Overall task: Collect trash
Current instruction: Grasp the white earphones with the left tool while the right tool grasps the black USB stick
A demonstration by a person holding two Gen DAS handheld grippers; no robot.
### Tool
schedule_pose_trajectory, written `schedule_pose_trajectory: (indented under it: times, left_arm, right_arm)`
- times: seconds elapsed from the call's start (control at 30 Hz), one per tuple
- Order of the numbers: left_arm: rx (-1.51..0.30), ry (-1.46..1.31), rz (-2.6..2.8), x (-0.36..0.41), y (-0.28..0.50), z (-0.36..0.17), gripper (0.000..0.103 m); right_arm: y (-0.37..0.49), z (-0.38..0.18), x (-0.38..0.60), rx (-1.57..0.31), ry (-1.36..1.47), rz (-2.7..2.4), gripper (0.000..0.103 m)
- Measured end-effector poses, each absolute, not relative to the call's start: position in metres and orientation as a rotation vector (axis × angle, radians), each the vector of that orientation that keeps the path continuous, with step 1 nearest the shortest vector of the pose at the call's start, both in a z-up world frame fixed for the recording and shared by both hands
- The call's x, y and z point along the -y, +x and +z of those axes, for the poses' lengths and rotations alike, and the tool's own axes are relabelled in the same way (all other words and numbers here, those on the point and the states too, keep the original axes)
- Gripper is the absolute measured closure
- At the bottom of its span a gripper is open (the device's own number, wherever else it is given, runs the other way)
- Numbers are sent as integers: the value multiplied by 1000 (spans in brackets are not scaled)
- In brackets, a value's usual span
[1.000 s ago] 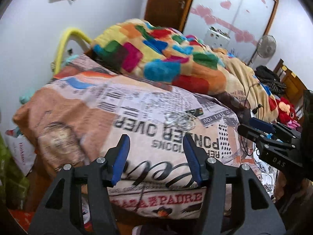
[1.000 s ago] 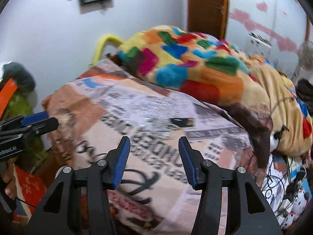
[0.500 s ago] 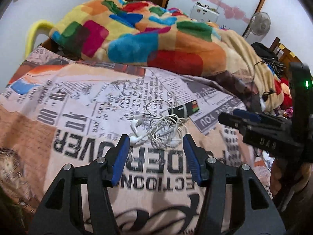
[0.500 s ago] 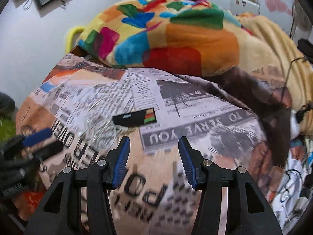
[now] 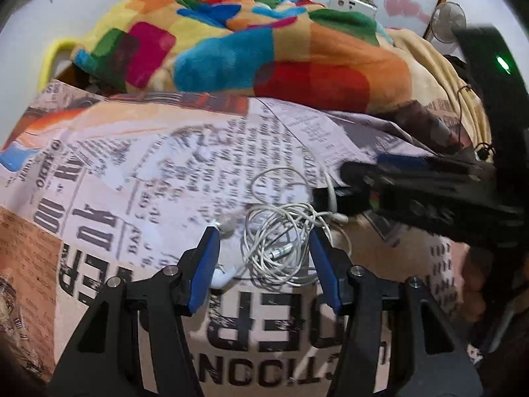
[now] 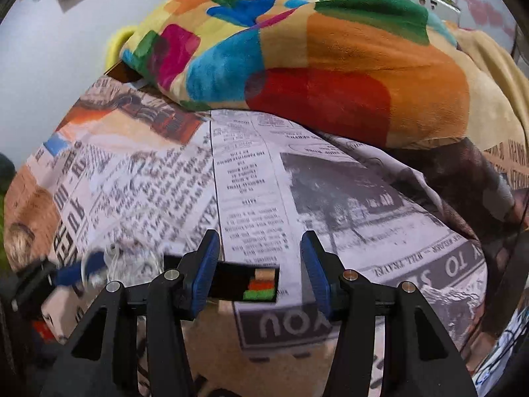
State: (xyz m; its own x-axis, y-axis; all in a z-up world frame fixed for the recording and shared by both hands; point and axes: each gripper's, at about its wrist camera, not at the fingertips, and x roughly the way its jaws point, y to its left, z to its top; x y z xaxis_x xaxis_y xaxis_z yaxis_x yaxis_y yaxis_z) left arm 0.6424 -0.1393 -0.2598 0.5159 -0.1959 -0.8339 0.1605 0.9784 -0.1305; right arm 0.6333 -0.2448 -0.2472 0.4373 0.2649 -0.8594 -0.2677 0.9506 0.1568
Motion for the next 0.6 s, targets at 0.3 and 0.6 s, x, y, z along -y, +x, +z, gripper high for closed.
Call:
schedule_pose_trajectory:
  times: [0.3,0.6]
  left_arm:
    - [-1002,-52,-185,114,629,-265,92]
    - [-1020,-110,-178,91,601,-267,96]
  right_arm:
    - [578,-247,259,-1091,-203,360,55]
    - [562,-223,230,-1007,-241,497,55]
